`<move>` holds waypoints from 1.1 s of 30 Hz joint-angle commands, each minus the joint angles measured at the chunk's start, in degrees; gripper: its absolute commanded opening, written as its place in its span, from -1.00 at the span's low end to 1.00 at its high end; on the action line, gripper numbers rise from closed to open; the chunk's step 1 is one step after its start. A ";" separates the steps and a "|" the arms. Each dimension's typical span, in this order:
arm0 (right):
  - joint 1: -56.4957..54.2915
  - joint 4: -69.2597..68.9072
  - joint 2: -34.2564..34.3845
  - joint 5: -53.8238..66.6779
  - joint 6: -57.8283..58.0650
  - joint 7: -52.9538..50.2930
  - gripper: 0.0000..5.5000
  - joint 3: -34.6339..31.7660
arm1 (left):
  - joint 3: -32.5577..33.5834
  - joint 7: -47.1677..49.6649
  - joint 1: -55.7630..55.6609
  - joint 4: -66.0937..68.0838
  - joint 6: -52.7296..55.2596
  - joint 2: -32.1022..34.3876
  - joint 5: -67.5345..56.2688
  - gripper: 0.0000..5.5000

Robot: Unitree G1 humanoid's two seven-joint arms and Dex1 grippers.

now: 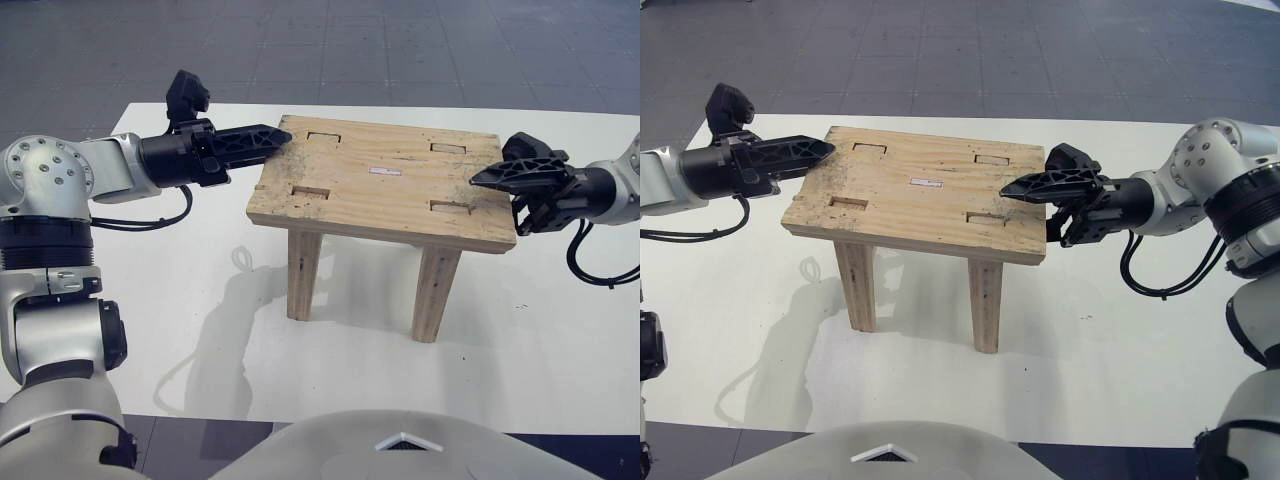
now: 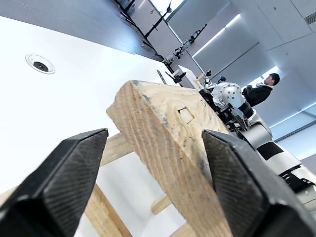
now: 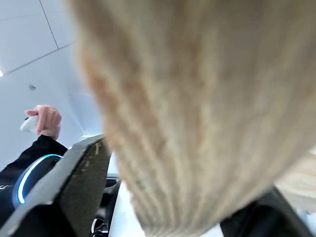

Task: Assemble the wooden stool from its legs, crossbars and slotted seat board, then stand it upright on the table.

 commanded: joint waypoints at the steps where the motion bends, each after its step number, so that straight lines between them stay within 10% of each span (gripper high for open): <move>1: 3.12 1.13 0.40 -4.39 0.10 -3.28 0.36 -5.87 | 0.41 -0.64 1.62 -0.52 1.52 0.24 3.92 0.40; 13: 7.71 3.41 3.19 -29.02 -0.95 0.06 0.38 -26.32 | 13.97 -4.43 1.15 4.57 3.28 2.36 4.20 0.40; 28: 6.32 19.49 5.98 -50.62 -14.87 11.21 0.38 -34.61 | 30.36 0.98 7.69 4.62 0.06 0.11 3.94 0.40; 33: 13.07 21.77 16.96 -56.27 -50.29 -24.71 0.38 -54.46 | 24.20 16.95 16.64 -8.56 -23.74 -8.74 22.65 0.40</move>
